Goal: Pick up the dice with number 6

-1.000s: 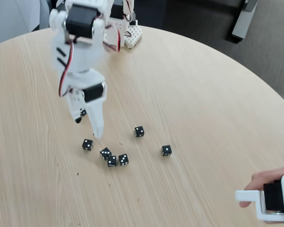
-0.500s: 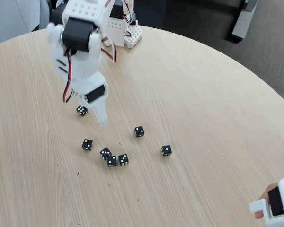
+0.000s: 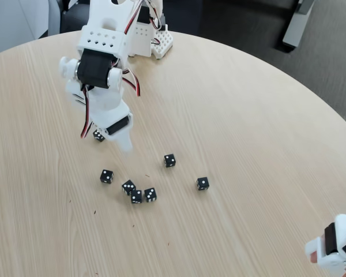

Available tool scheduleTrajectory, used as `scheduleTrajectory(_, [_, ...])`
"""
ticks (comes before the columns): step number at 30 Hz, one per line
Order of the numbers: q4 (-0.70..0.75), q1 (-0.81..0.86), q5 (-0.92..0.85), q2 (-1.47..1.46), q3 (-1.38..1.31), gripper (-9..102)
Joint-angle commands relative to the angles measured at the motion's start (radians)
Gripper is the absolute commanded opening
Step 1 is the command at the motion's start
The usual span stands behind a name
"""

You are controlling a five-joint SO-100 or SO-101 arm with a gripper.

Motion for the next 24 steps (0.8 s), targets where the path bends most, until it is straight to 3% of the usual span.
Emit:
scheduleTrajectory(1, [0.006, 0.014, 0.069, 0.014, -0.021, 25])
scheduleTrajectory(8, [-0.005, 0.086, 0.318, 0.02, -0.021, 25])
scheduleTrajectory(24, [-0.009, 0.112, 0.563, 0.025, -0.02, 26])
